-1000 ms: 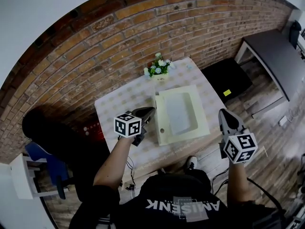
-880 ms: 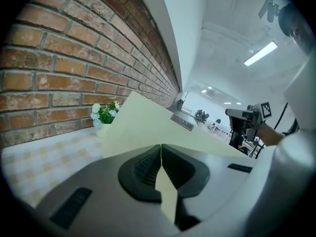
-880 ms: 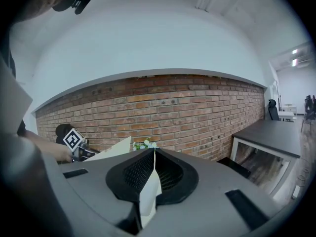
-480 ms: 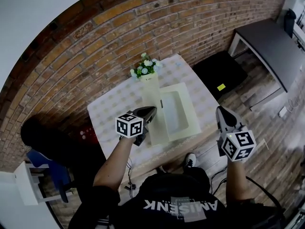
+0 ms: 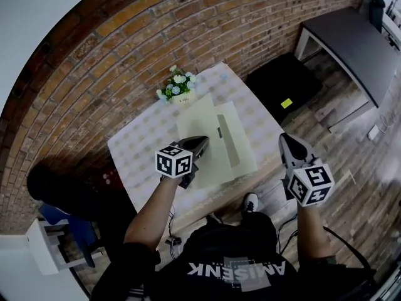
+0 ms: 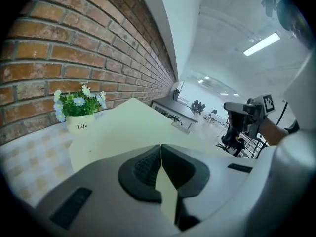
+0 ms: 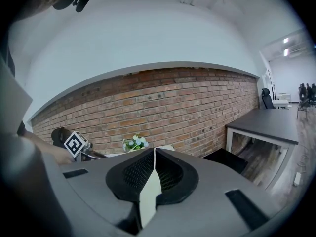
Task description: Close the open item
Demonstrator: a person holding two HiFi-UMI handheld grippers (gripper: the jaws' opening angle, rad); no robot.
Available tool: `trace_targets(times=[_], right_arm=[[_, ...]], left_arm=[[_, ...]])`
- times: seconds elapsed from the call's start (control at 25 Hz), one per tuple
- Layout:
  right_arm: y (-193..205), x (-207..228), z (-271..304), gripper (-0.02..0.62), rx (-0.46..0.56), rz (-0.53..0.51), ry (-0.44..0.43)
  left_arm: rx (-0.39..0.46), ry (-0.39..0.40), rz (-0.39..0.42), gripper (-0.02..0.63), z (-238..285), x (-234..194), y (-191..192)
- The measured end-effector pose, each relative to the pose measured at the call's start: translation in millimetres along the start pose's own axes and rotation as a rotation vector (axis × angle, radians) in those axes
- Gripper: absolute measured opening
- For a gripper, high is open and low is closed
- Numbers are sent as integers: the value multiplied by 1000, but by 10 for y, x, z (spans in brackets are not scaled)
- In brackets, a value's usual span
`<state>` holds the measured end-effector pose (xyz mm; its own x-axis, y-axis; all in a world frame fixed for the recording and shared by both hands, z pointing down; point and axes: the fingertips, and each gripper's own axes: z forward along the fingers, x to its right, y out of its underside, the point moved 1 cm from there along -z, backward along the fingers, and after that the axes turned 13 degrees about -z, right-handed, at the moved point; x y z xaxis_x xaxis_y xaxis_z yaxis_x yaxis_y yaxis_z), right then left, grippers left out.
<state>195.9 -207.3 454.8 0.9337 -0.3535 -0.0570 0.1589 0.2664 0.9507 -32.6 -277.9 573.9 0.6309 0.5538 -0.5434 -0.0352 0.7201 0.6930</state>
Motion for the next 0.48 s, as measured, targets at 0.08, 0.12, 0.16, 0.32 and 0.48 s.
trace_targets(times=[0.08,0.12,0.16,0.32,0.48], right_arm=[[39,45,28,43,-7,4,-4],[58,64,47,43,-12,5,-7],[77,79,71,43,-16,5,-12],[167,109,176,43,-39,3,-37],[284,126,286,43,-58,12,-60]], left_arm=[[-13,0,-2,14,93,15,29],[-18,0,-4,14,138,19,43],[-22,0,-7,14,181,20,56],[-38,-2,-11,15,340,23,102],[-55,-7,-11,14,484,13,156]])
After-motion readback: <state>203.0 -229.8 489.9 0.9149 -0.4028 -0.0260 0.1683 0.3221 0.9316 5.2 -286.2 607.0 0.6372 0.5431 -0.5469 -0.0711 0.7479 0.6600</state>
